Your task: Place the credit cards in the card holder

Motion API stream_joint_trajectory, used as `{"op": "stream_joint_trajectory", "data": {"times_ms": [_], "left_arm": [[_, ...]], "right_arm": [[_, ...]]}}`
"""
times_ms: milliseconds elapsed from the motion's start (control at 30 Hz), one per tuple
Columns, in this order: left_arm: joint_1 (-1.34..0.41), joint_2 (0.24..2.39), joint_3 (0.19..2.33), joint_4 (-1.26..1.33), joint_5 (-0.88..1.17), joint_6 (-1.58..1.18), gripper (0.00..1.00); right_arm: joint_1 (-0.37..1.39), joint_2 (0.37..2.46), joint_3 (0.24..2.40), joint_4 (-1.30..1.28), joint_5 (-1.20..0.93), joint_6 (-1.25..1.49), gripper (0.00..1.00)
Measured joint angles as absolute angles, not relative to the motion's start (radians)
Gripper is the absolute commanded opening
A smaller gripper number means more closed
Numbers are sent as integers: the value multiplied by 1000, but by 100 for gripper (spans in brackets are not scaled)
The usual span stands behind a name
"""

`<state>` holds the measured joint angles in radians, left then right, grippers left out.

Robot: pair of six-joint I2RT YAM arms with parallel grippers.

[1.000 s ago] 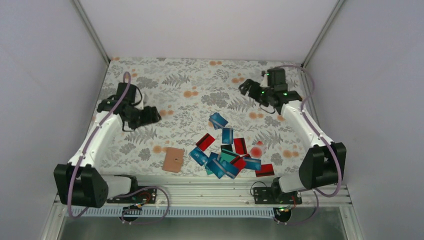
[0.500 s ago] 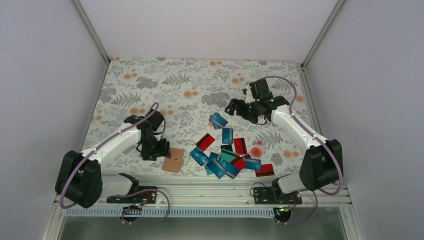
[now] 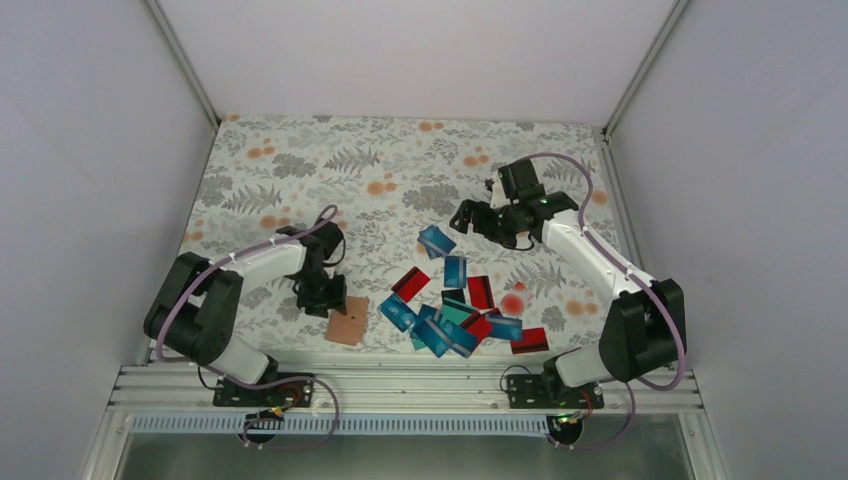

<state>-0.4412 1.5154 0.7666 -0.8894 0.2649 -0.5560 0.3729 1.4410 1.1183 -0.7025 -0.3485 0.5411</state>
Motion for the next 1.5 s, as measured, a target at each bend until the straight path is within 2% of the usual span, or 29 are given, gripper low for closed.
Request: {"op": "stream_joint_trajectory", "data": {"times_ms": [133, 300, 600, 700, 833, 967, 1133, 1500], "left_arm": [[-440, 1531, 774, -874, 299, -540, 26], [-433, 1556, 806, -853, 305, -532, 20], [-278, 1662, 917, -687, 323, -513, 20], [-246, 1727, 1000, -656, 321, -495, 32], [-236, 1755, 1050, -618, 326, -467, 61], [-236, 1697, 1011, -622, 332, -451, 65], [-233, 1636, 964, -625, 334, -426, 50], [-218, 1687, 933, -596, 366, -347, 27]], "right_arm": [[373, 1442, 1119, -714, -348, 541, 100], [373, 1482, 1161, -739, -348, 541, 100], [374, 1610, 1313, -752, -361, 533, 100], [377, 1658, 1366, -754, -375, 530, 100], [389, 1733, 1436, -756, -394, 524, 100], [398, 1768, 1472, -763, -401, 506, 100], [399, 1777, 1509, -786, -400, 480, 100], [399, 1785, 1526, -802, -400, 463, 100]]}}
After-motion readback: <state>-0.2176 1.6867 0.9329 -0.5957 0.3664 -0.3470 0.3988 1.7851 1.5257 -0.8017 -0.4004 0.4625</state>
